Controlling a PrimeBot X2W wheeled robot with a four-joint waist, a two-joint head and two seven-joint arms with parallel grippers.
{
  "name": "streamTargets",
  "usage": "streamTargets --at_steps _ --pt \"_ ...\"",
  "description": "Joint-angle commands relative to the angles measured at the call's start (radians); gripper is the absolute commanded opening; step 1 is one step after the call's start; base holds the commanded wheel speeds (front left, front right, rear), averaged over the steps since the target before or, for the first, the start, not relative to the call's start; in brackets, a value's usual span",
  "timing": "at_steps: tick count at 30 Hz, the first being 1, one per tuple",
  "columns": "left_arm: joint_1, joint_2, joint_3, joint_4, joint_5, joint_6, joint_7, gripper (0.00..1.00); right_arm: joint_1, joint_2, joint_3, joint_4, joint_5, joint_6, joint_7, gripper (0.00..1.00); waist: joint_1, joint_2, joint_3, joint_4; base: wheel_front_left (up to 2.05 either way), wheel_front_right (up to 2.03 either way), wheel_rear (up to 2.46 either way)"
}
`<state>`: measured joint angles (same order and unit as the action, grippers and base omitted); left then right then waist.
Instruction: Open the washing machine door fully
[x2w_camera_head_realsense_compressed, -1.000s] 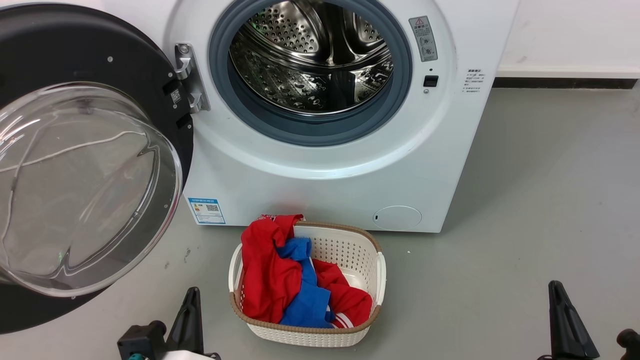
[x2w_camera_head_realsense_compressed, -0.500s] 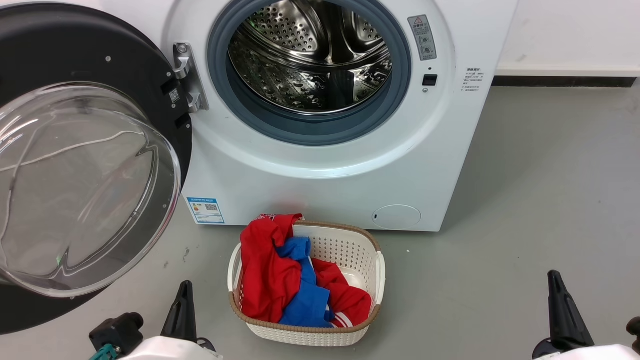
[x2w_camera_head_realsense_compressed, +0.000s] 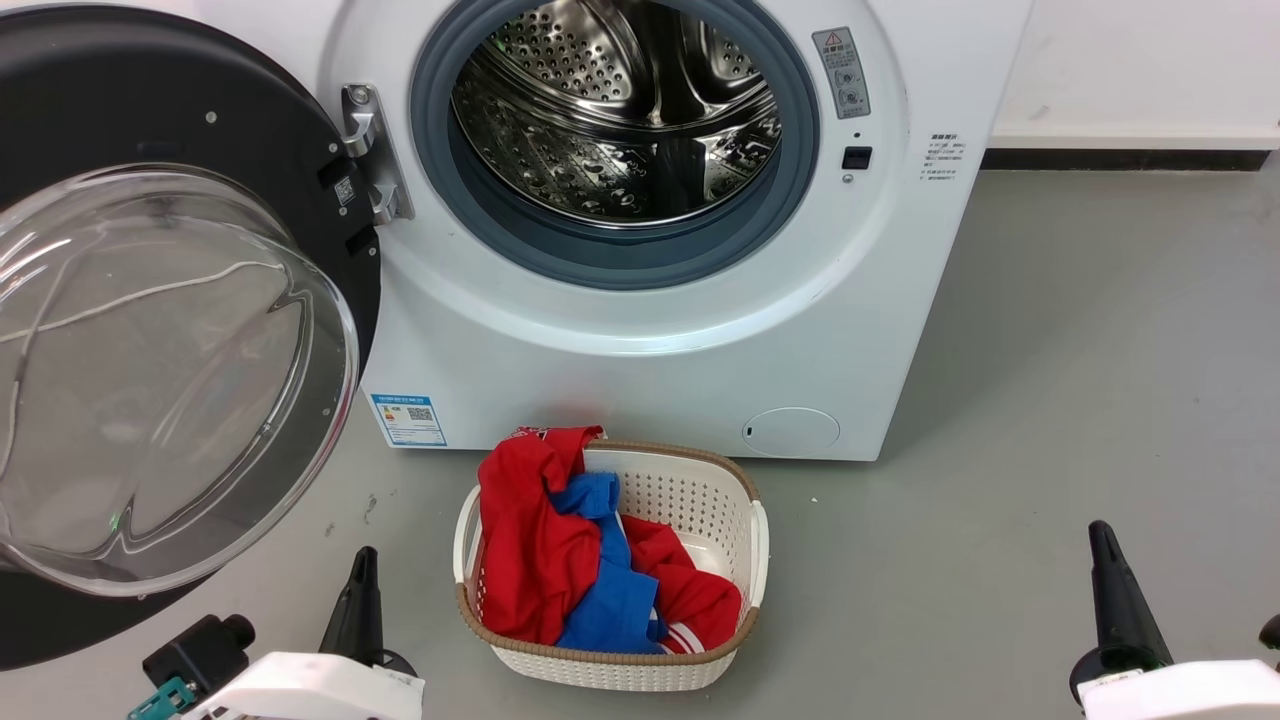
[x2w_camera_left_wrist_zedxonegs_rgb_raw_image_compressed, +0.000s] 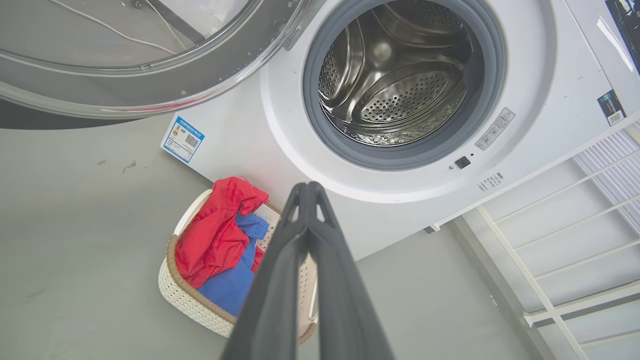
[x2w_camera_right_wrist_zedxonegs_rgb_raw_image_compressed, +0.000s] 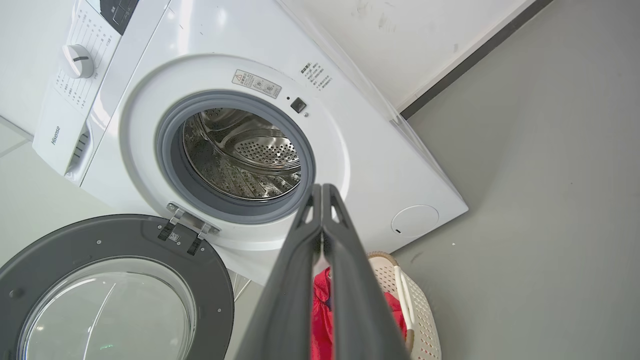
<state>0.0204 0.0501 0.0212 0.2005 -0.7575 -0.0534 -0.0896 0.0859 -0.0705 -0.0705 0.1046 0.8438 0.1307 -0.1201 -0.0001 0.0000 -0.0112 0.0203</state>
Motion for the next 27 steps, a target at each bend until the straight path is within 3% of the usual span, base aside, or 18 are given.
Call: streamTargets --at_steps 1,27 --pt "-0.028 0.001 0.008 -0.008 -0.047 -0.007 0.01 0.0 -0.03 -0.01 0.001 -0.002 0.047 0.0 0.011 0.0 0.0001 0.0 0.0 -0.001 0.0 0.0 0.0" --pt "-0.074 0.001 0.044 0.014 -0.381 -0.037 0.091 0.0 -0.1 -0.012 0.002 0.056 0.36 0.0 0.088 0.0 0.0001 0.0 0.005 -0.007 0.0 0.0 0.0"
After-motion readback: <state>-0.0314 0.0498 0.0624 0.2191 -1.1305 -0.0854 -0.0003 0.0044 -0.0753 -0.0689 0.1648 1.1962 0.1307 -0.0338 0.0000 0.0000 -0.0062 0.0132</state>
